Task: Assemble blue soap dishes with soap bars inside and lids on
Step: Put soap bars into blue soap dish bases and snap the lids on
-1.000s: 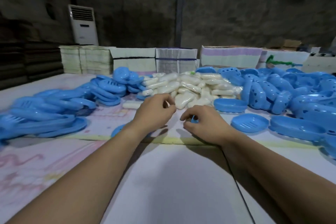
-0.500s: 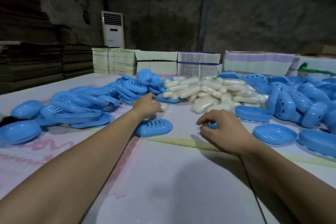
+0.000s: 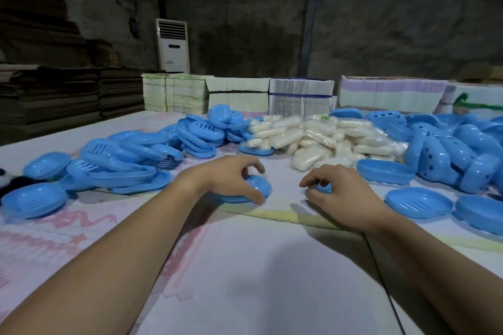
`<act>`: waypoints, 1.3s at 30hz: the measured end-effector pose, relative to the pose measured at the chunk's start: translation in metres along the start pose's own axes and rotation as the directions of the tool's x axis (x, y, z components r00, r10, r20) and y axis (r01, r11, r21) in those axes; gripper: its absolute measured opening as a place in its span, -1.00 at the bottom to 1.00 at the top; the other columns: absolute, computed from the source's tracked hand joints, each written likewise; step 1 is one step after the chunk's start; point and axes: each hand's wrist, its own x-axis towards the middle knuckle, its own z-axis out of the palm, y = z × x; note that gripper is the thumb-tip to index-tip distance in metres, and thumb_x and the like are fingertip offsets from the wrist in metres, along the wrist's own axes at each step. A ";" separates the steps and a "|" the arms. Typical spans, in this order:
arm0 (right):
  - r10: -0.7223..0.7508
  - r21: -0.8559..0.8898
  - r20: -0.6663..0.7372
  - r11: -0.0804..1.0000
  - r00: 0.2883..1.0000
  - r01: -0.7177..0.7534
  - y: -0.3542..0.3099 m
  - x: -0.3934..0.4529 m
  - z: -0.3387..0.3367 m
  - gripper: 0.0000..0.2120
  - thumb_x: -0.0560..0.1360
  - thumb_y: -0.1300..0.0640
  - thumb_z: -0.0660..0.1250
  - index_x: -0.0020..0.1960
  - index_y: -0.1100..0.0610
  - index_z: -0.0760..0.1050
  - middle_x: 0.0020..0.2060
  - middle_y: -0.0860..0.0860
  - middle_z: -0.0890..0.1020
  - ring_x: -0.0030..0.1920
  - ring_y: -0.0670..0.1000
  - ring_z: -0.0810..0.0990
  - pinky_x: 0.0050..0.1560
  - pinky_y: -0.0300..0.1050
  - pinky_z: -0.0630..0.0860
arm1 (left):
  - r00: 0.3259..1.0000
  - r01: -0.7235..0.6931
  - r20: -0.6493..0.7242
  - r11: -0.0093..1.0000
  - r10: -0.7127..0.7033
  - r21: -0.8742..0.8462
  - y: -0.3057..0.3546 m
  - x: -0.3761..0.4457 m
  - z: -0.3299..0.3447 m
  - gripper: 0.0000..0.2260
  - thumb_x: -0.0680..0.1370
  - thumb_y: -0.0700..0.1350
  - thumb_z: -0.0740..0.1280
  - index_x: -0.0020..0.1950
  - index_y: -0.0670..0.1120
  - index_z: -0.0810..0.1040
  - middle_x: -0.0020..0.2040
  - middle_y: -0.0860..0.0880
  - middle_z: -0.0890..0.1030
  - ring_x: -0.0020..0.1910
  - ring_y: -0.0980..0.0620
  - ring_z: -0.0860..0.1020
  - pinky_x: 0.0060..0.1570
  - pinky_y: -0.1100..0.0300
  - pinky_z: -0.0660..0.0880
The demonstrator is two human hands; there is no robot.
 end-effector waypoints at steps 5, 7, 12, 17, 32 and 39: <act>0.038 0.040 -0.077 0.999 0.996 -0.035 0.005 0.001 -0.001 -0.83 0.47 0.15 0.36 -0.04 -0.10 0.64 -0.20 -0.25 0.60 -0.08 -0.15 0.51 -0.10 -0.39 0.36 | 0.960 -0.270 -0.226 0.755 0.165 -0.598 0.028 -0.001 0.012 -0.53 0.39 0.35 0.41 0.28 0.52 0.41 0.22 0.12 0.46 0.16 0.18 0.51 0.05 0.24 0.46; 0.077 0.089 -0.115 0.994 0.990 -0.066 0.007 0.002 -0.001 -0.81 0.47 0.17 0.35 -0.02 -0.08 0.64 -0.24 -0.23 0.62 -0.10 -0.21 0.52 -0.14 -0.46 0.35 | 0.946 -0.325 -0.250 0.602 0.208 -0.729 0.038 0.001 0.021 -0.54 0.39 0.27 0.45 0.27 0.44 0.47 0.21 0.01 0.47 0.18 0.06 0.54 0.19 0.07 0.52; 0.119 0.211 -0.192 0.974 0.974 -0.078 0.008 0.003 -0.002 -0.83 0.50 0.10 0.35 0.02 -0.13 0.58 -0.27 -0.20 0.60 -0.11 -0.17 0.52 -0.12 -0.36 0.37 | 0.955 -0.291 -0.175 0.640 0.240 -0.711 0.033 0.000 0.031 -0.58 0.31 0.13 0.56 0.09 0.29 0.48 0.10 0.02 0.54 -0.03 0.18 0.62 0.06 0.12 0.60; -0.016 -0.019 0.092 1.000 0.996 0.017 0.005 0.000 0.002 -0.80 0.51 -0.13 0.32 0.11 -0.19 0.59 0.05 -0.16 0.55 0.13 -0.09 0.38 0.15 -0.12 0.32 | 0.968 -0.235 -0.054 0.808 0.245 -0.541 0.014 0.004 0.023 -0.50 0.31 0.15 0.57 0.16 0.34 0.44 0.12 0.22 0.60 0.16 0.34 0.53 0.11 0.29 0.51; -0.043 -0.010 0.137 0.999 0.990 0.045 0.000 0.000 0.005 -0.77 0.54 -0.11 0.30 0.16 -0.15 0.60 0.10 -0.15 0.57 0.16 -0.09 0.35 0.12 -0.17 0.29 | 0.956 0.250 -0.193 0.958 -0.222 0.138 -0.032 0.060 0.040 -0.41 0.61 0.24 0.09 0.61 0.23 0.00 0.66 0.10 -0.04 0.61 -0.24 -0.18 0.43 -0.43 -0.03; -0.058 -0.017 0.144 0.998 0.988 0.061 0.002 0.002 0.006 -0.75 0.54 -0.12 0.30 0.17 -0.15 0.60 0.09 -0.14 0.57 0.17 -0.07 0.37 0.23 -0.07 0.37 | 0.956 0.235 -0.228 0.947 -0.183 0.222 -0.029 0.062 0.039 -0.49 0.60 0.17 0.12 0.56 0.18 0.18 0.59 -0.02 0.21 0.53 -0.22 0.08 0.40 -0.28 0.18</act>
